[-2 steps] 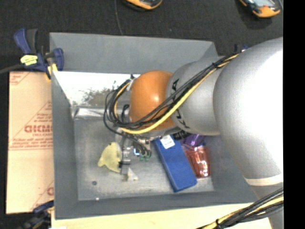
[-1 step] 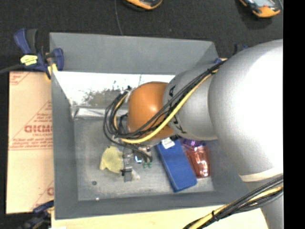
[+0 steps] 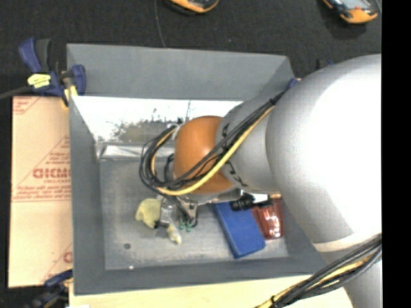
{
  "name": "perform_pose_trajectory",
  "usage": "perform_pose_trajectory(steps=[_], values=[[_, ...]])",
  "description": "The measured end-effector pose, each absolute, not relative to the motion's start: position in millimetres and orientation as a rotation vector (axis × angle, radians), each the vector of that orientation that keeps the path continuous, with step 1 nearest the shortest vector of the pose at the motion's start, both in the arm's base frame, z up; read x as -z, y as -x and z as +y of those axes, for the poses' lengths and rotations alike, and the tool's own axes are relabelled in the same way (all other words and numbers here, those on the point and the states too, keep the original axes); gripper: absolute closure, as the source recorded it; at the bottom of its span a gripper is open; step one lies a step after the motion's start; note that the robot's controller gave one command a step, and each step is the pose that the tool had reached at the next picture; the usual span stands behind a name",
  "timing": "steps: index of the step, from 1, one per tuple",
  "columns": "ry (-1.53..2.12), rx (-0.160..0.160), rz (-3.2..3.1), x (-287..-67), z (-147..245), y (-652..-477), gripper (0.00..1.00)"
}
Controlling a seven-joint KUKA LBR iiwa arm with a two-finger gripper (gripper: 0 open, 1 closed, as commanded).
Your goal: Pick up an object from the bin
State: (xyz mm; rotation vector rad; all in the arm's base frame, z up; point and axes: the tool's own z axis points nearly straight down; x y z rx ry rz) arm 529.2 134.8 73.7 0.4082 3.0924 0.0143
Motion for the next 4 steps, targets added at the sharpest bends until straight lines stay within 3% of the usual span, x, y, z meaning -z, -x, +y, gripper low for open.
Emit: perform_pose_trajectory(steps=[1, 4], values=[[-0.409, -0.015, 3.092, -73.7, 134.8, -529.2, 1.0], [-0.41, -0.017, 3.09, -103.2, 133.6, -529.3, 1.0]])
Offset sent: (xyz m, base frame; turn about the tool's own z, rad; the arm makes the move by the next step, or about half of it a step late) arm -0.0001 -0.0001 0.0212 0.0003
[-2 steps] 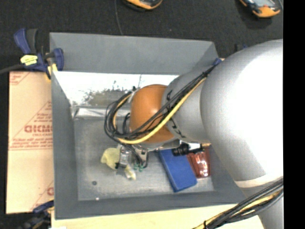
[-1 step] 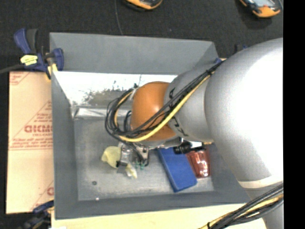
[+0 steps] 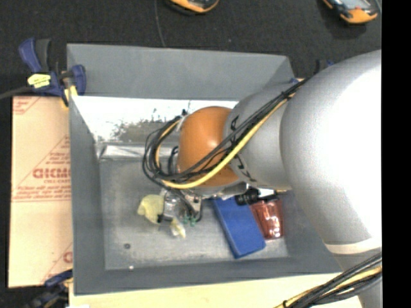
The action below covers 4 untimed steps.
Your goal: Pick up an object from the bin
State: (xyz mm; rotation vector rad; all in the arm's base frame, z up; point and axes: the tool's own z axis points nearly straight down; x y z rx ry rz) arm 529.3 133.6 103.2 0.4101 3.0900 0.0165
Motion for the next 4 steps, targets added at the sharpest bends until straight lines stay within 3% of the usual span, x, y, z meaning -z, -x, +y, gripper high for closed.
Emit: perform_pose_trajectory(steps=[3, 4], values=[[-0.411, -0.019, 3.087, -133.9, 132.5, -530.0, 1.0], [-0.406, -0.015, 3.094, -175.5, 131.8, -528.8, 1.0]])
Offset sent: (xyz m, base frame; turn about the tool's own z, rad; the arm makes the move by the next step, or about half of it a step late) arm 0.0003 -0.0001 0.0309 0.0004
